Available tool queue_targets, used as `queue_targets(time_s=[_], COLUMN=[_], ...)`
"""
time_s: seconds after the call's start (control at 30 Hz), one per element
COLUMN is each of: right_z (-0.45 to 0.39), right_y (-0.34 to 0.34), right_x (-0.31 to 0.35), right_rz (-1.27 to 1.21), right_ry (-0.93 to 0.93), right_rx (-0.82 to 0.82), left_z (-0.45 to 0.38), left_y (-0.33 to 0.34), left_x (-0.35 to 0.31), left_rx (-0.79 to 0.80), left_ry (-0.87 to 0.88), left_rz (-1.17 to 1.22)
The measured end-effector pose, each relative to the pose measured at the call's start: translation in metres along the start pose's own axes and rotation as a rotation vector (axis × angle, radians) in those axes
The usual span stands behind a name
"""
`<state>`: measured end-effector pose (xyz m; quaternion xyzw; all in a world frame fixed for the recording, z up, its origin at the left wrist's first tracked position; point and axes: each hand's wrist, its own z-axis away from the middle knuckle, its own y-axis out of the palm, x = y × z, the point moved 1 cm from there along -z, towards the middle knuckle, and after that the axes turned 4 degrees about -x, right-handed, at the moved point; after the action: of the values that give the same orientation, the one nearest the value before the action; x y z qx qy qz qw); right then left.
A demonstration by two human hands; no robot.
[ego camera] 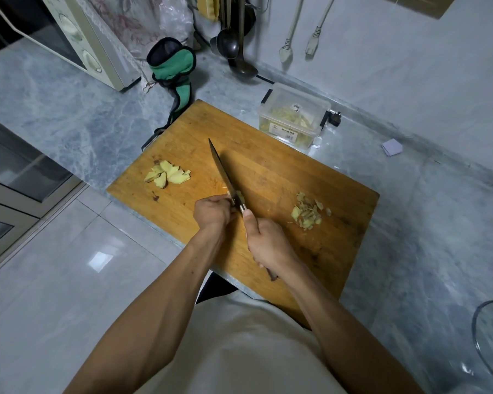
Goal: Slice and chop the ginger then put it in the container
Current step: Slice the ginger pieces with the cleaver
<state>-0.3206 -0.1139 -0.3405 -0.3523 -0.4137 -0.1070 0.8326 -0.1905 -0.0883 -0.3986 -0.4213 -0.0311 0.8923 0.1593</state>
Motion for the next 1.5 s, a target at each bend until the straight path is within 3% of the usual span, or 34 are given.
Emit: queue_targets(time_s=[0.2, 0.67, 0.83, 1.5], right_z=[0.004, 0.021, 0.021, 0.021], right_y=[-0.007, -0.012, -0.007, -0.011], right_x=[-0.006, -0.003, -0.002, 0.0], right_rz=[-0.081, -0.063, -0.005, 0.011], right_ry=[0.057, 0.0, -0.04, -0.009], right_rx=[0.022, 0.028, -0.029, 0.005], left_z=[0.001, 0.0, -0.001, 0.006], left_y=[-0.002, 0.0, 0.002, 0.002], left_x=[0.003, -0.002, 0.0, 0.001], left_rx=[0.005, -0.038, -0.042, -0.038], left_ry=[0.0, -0.062, -0.045, 0.126], left_rz=[0.008, -0.009, -0.049, -0.133])
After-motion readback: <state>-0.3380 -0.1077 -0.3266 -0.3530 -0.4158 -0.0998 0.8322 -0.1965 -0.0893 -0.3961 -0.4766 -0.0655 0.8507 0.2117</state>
